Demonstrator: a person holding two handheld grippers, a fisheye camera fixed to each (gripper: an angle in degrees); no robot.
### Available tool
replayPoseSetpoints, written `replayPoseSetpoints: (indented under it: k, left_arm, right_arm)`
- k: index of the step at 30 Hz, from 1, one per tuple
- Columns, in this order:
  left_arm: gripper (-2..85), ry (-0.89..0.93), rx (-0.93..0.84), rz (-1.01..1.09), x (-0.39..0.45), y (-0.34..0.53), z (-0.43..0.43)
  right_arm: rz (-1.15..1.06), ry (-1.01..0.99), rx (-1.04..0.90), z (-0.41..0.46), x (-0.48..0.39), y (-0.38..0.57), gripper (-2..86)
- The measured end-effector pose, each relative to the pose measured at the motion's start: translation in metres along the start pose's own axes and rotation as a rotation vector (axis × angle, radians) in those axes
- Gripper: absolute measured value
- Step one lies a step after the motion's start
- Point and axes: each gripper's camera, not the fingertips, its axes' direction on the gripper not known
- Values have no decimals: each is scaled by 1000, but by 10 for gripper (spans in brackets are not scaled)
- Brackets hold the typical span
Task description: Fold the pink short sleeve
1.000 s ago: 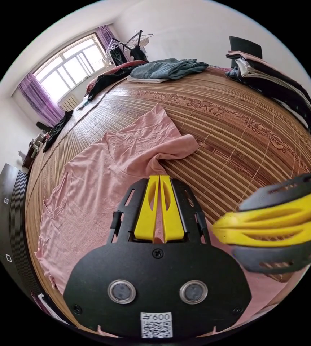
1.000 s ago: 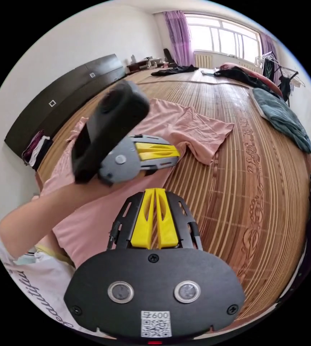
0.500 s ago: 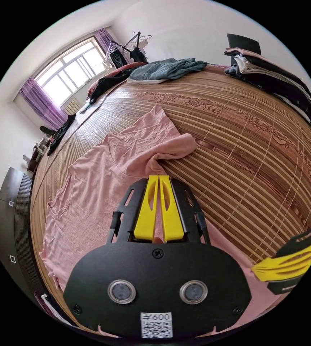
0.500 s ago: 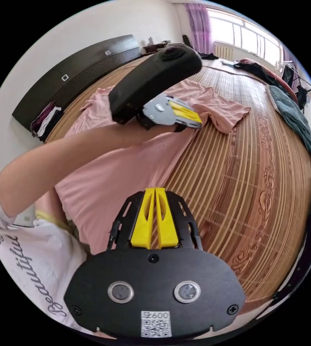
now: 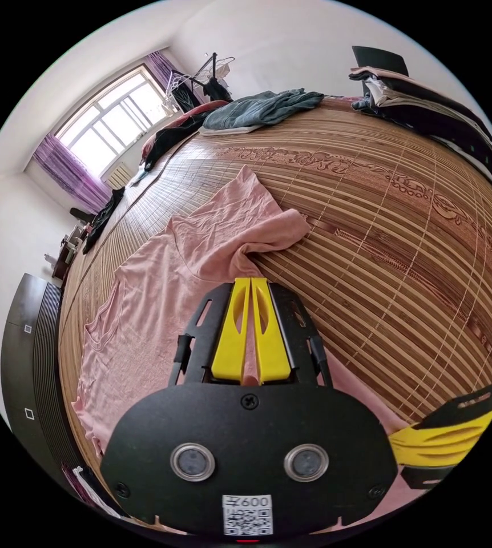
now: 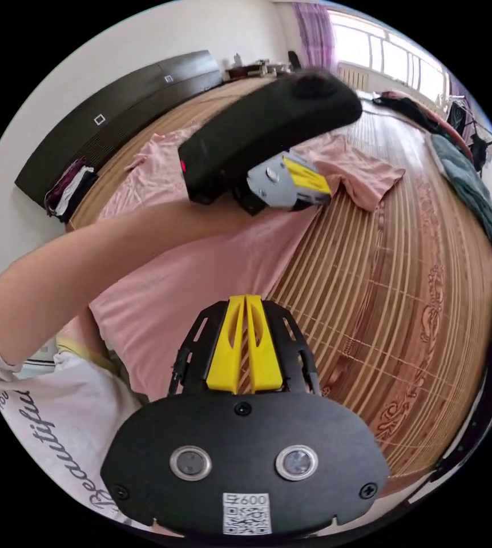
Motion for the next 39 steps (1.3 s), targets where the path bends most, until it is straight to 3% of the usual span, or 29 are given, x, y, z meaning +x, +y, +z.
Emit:
replayPoseSetpoints:
  k: [5, 12, 15, 17, 30, 33, 35, 39]
  left_arm:
    - [5, 34, 3, -17, 8, -4, -4]
    - [4, -22, 3, 15, 43, -13, -15]
    - [4, -5, 4, 6, 52, -18, -22]
    - [5, 18, 6, -8, 57, -23, -28]
    - [5, -12, 7, 11, 123, -57, -78]
    - [4, -39, 9, 25, 144, -67, -96]
    - [4, -76, 9, 48, 163, -76, -111]
    - [4, -64, 7, 50, 179, -88, -137]
  right_arm:
    - [-71, 12, -239, -11, 7, 24, -8]
    - [13, -13, 56, -29, 23, 28, -8]
    - [-2, 38, -57, 8, 23, 30, -8]
    - [-45, 66, -17, 6, 20, 48, -8]
    - [-125, -111, -256, -5, 31, 167, -9]
    - [-139, -70, -115, -18, 27, 175, -9]
    - [-44, -79, 93, -18, 35, 178, -9]
    - [45, -73, 160, 25, 33, 199, -8]
